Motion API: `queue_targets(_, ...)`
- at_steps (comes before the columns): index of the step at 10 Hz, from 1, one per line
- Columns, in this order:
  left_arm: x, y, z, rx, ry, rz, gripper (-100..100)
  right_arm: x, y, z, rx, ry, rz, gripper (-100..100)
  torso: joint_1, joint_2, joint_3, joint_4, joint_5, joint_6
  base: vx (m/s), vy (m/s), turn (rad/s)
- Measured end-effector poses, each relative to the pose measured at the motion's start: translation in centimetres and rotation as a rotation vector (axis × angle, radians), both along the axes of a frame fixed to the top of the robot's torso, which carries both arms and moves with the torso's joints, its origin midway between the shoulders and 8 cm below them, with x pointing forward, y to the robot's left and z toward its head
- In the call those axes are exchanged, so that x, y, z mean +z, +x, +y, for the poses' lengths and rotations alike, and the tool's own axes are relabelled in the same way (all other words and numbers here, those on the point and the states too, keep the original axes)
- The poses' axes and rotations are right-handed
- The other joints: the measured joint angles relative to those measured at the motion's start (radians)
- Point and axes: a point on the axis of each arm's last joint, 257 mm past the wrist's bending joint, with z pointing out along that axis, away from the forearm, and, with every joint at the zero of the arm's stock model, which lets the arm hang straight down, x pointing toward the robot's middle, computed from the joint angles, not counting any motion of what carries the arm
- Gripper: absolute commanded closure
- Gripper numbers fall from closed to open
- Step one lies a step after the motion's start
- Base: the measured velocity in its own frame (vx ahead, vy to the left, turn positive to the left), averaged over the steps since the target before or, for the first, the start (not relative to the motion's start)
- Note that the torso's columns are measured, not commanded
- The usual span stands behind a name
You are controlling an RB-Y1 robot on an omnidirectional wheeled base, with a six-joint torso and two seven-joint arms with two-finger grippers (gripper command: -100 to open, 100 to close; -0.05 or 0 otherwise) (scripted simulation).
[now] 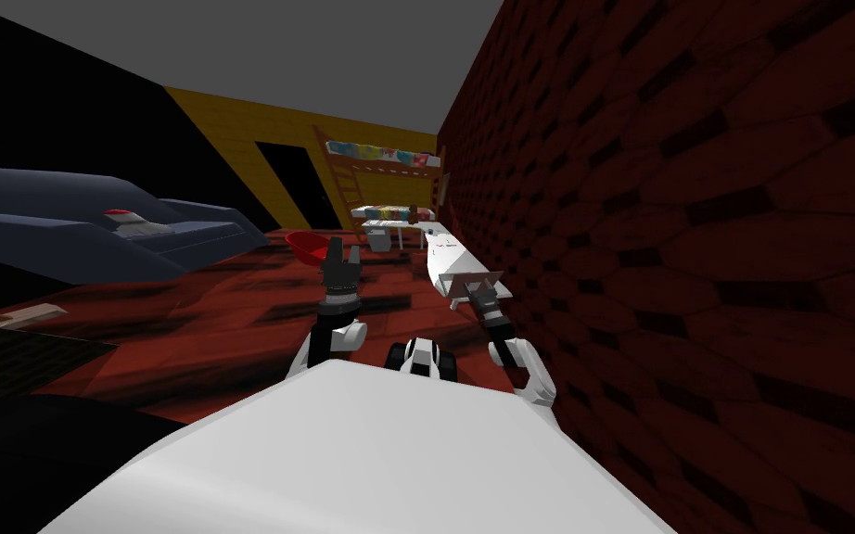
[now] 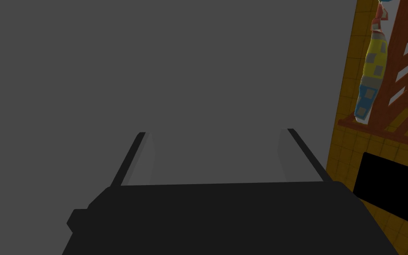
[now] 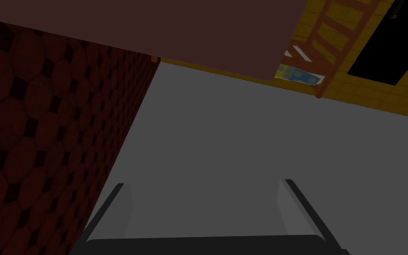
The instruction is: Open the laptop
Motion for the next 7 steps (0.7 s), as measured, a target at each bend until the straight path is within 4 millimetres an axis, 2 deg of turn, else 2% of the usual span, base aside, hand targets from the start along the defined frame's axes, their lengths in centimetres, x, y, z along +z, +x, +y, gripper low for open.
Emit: queue_targets(7, 0.0, 0.0, 0.0, 0.0, 0.0, 0.0, 0, -4.0, 2.0, -2.5, -0.093, -0.365, 0.02, -100, 0.001, 0.0, 0.0, 0.0, 0.0, 0.0, 0.027, 0.098, 0.015)
